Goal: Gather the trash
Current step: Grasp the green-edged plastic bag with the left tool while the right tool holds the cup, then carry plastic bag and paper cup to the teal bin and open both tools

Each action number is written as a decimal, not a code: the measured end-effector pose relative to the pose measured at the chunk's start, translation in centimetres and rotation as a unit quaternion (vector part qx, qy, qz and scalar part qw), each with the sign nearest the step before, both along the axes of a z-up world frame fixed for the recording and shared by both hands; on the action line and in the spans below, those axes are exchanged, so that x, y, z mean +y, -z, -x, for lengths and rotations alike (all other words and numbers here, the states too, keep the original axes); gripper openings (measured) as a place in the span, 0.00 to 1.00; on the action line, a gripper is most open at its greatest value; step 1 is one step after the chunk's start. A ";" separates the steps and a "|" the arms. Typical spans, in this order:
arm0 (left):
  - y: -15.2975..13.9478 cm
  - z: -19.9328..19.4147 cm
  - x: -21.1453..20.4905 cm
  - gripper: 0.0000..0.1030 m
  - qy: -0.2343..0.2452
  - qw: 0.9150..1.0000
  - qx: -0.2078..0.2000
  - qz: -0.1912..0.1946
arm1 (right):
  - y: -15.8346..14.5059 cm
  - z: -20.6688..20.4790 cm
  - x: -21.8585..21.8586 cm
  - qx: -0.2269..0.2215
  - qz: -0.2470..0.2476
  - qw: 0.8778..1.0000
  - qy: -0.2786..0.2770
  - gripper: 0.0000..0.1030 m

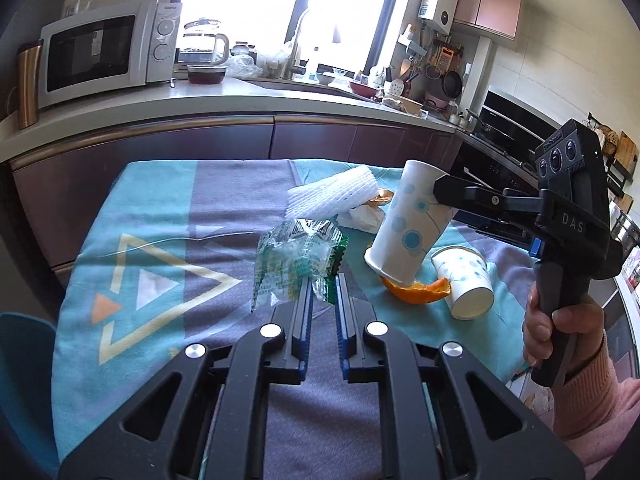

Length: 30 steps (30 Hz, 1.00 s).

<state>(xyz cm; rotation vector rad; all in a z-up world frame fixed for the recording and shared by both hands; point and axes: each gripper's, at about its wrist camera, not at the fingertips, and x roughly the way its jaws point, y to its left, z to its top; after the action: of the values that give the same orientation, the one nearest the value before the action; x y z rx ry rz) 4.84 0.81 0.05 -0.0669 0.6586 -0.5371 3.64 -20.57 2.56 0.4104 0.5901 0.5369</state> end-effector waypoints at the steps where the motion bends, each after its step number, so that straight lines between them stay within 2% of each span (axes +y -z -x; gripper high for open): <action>1: -0.1 0.4 0.7 0.11 -0.005 1.000 -0.002 0.000 | 0.1 -0.1 0.6 0.001 -0.001 1.000 -0.008 0.59; 9: -0.5 3.6 6.5 0.11 -0.061 0.998 -0.005 0.000 | 0.5 -0.9 6.6 0.011 -0.003 0.997 -0.080 0.58; 15: -0.9 6.0 11.5 0.11 -0.118 0.993 -0.011 -0.008 | 0.8 -1.8 12.6 0.016 0.001 0.990 -0.142 0.58; 24: -0.9 8.2 19.9 0.11 -0.216 0.976 -0.014 -0.008 | 0.2 -2.7 21.1 0.008 0.016 0.974 -0.224 0.58; 30: -0.1 8.6 24.3 0.11 -0.261 0.965 -0.005 -0.012 | 0.3 -3.5 25.6 0.013 0.017 0.966 -0.259 0.58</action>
<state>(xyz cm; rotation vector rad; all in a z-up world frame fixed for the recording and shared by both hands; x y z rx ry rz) -3.74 25.07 0.12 -0.2088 0.6065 -0.0207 7.18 5.02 2.28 0.2269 0.7342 1.0206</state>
